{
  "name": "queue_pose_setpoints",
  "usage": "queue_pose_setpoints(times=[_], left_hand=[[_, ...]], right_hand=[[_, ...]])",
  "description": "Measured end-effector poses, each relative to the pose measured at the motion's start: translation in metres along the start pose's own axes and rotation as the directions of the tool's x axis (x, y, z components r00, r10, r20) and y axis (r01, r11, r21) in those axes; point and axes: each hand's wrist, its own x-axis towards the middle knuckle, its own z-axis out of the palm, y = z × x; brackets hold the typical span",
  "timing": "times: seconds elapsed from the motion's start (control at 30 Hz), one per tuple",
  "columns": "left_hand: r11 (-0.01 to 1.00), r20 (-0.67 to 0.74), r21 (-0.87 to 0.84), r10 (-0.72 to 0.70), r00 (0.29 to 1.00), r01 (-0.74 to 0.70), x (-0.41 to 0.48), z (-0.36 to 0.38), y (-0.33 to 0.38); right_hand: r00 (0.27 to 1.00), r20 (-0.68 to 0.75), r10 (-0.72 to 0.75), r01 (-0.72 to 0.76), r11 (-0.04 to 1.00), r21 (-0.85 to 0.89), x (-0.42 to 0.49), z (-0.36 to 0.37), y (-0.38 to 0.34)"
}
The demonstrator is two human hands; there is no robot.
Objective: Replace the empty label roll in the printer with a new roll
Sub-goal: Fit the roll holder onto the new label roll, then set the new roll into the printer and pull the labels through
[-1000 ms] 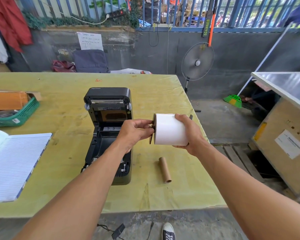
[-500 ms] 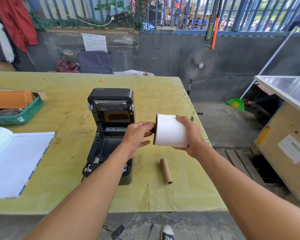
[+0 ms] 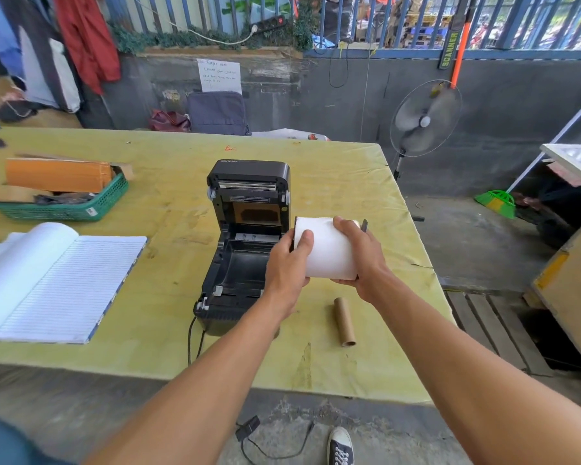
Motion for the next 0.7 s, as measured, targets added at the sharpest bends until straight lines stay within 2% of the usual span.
queue_pose_setpoints(times=[0.13, 0.33, 0.43, 0.57, 0.7], left_hand=[[1.000, -0.097, -0.015, -0.011, 0.995, 0.009, 0.001, -0.015, -0.001], [0.999, -0.193, -0.049, -0.016, 0.981, 0.007, 0.019, -0.037, -0.004], [0.989, -0.236, -0.144, -0.073, 0.969, 0.039, 0.036, -0.046, -0.004], [0.981, -0.269, -0.187, -0.093, 0.959, 0.043, 0.057, -0.058, -0.001], [0.980, -0.309, -0.191, -0.104, 0.945, 0.045, 0.074, -0.066, 0.001]], right_hand=[[0.994, 0.101, -0.036, 0.036, 0.999, 0.005, -0.002, 0.021, 0.008], [0.991, 0.125, -0.053, 0.034, 0.988, 0.150, 0.012, 0.043, 0.011], [0.971, 0.191, -0.142, 0.132, 0.989, 0.065, 0.029, 0.056, 0.004], [0.953, 0.250, -0.169, 0.198, 0.975, -0.096, 0.053, 0.065, -0.002], [0.935, 0.299, -0.192, 0.235, 0.965, -0.115, 0.071, 0.070, -0.006]])
